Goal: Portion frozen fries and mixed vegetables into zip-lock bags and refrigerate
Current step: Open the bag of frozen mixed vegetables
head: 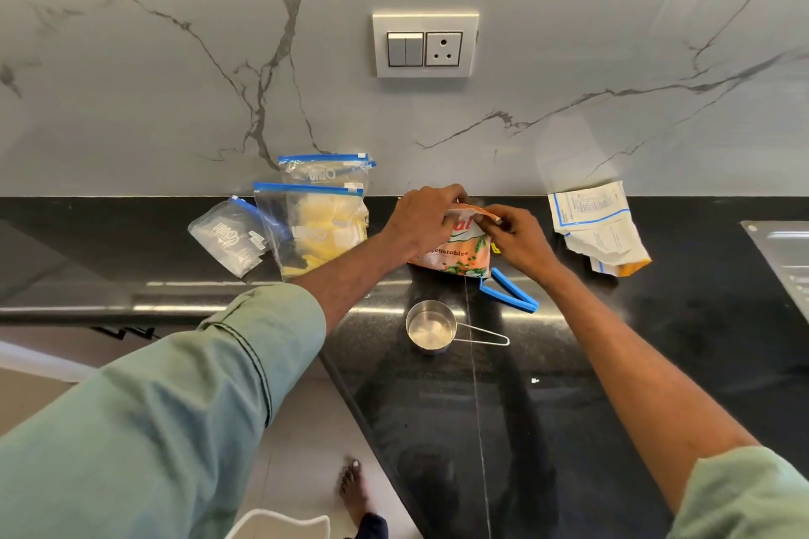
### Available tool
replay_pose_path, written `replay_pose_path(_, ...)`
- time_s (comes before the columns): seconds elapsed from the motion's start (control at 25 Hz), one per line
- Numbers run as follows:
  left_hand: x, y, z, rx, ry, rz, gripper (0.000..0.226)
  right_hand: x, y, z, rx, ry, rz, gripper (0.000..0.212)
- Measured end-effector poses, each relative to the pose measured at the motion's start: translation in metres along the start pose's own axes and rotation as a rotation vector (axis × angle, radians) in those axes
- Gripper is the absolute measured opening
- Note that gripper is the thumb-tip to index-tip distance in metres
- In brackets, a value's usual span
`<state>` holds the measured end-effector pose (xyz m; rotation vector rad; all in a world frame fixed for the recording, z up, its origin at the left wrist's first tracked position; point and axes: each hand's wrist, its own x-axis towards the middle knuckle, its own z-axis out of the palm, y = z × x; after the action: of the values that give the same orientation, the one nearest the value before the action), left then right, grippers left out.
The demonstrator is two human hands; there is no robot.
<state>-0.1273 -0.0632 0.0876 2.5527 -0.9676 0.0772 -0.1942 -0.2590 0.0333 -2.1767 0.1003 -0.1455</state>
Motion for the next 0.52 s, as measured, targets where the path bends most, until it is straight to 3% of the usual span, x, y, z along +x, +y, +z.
replay_pose_path(0.08, -0.003, -0.004, 0.003, 0.101, -0.027, -0.003, 0.039, -0.001, -0.001, 0.000, -0.001, 0.037, 0.014, 0.026)
replay_pose_path(0.2, -0.007, -0.017, 0.005, 0.232, -0.043, -0.055, 0.037, -0.005, -0.005, 0.007, 0.013, 0.126, 0.041, 0.024)
replay_pose_path(0.32, -0.015, -0.020, -0.005, 0.226, 0.050, -0.043, 0.041, -0.007, -0.006, 0.017, 0.095, 0.225, 0.084, 0.021)
replay_pose_path(0.4, -0.028, -0.021, -0.023, 0.159, 0.245, 0.003, 0.048, -0.006, -0.005, 0.020, 0.169, 0.260, 0.099, 0.019)
replay_pose_path(0.52, -0.061, -0.051, -0.067, 0.110, 0.718, -0.020, 0.033, -0.006, -0.004, 0.019, 0.233, 0.242, 0.117, 0.018)
